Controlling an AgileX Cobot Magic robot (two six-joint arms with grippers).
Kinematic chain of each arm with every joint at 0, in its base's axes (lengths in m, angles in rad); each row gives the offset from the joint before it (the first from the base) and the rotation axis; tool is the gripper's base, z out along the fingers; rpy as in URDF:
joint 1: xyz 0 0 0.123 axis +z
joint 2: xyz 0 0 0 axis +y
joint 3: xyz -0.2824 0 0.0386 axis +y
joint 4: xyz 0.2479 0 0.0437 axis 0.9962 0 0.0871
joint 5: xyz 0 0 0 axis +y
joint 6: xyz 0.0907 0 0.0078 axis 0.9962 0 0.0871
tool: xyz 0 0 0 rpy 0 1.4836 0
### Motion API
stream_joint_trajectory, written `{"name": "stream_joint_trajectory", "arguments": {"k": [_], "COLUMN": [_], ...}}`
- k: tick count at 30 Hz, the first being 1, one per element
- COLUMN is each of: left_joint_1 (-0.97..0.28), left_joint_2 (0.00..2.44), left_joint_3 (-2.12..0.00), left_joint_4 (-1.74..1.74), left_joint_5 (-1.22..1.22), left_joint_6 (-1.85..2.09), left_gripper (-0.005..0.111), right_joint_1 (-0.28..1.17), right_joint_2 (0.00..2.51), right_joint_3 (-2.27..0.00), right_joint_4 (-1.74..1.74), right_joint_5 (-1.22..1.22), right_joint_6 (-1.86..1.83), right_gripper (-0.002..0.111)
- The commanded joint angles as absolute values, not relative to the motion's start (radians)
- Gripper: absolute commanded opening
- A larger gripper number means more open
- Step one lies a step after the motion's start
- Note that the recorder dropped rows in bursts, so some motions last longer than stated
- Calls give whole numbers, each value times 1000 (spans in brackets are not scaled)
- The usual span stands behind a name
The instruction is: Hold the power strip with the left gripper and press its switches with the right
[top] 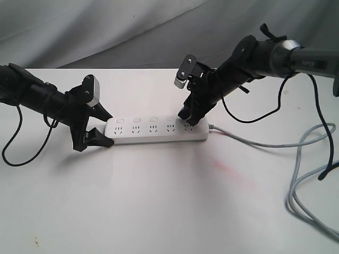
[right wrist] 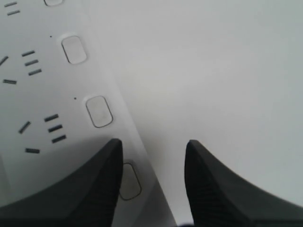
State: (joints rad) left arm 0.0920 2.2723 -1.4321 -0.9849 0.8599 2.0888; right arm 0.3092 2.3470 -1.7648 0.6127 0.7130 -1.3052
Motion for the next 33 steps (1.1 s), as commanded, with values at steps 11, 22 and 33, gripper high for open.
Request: {"name": "stream_joint_trajectory", "arguments": {"k": [11, 22, 33], "left_joint_1": [94, 94, 94], "left_joint_2": [2272, 2272, 2272], "left_joint_3": [-1436, -1436, -1436], "left_joint_4": [-991, -991, -991], "left_joint_5": [860, 860, 860], "left_joint_6": [2095, 2095, 2095], "left_gripper": [66, 66, 66], "right_joint_1": [281, 295, 303], "right_joint_2": [2399, 2404, 2430], "right_joint_3": [-1762, -1762, -1762], "right_joint_4": [569, 562, 561], "right_joint_5": [748, 752, 756], "right_joint_6": [-1307, -1307, -1307], "right_gripper": [40, 41, 48]}}
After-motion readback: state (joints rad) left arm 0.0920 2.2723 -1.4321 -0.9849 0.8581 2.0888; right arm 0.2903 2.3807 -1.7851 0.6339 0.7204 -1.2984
